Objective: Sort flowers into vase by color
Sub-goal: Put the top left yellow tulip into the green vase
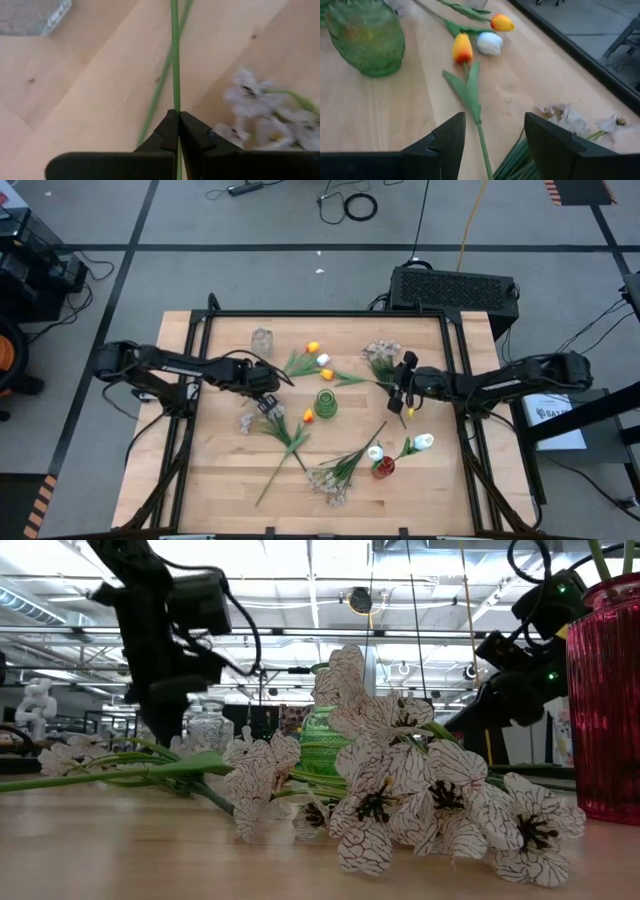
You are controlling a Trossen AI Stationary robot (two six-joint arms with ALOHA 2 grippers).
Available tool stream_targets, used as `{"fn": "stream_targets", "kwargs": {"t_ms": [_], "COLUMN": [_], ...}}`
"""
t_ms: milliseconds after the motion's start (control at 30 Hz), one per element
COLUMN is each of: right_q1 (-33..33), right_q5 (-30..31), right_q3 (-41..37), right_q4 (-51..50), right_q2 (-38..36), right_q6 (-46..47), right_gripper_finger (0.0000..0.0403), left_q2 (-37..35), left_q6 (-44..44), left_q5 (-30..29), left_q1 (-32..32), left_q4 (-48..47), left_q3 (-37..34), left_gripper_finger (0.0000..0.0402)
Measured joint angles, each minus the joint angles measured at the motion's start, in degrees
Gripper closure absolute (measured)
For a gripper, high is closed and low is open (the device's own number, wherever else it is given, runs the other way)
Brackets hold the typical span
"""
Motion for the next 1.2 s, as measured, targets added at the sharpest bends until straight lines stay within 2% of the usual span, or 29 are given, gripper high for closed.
{"fn": "stream_targets", "kwargs": {"t_ms": [400,567,667,933,1200], "right_q1": [0.0,0.0,0.0,0.0,0.0], "right_q5": [-1.3,-1.5,-1.5,-1.2,-1.0], "right_q3": [0.0,0.7,1.8,4.1,4.1], "right_q4": [0.9,1.7,1.8,1.4,5.9], "right_q2": [-4.1,-6.1,-6.8,-7.1,-7.1], "right_q6": [0.3,2.2,4.0,7.9,8.8], "right_gripper_finger": [0.0207,0.0207,0.0207,0.0207,0.0207], "left_q2": [-17.4,-23.5,-26.5,-30.7,-29.5], "left_q6": [1.8,6.4,11.3,25.2,29.3], "left_q5": [-0.3,-4.4,-6.3,-6.6,-6.6], "left_q1": [-2.0,-4.1,-5.2,-6.8,-9.4], "left_q4": [-5.4,-4.1,0.2,15.2,26.4], "left_q3": [2.4,5.5,6.1,6.1,6.1], "left_gripper_finger": [0.0391,0.0391,0.0391,0.0391,0.0391]}}
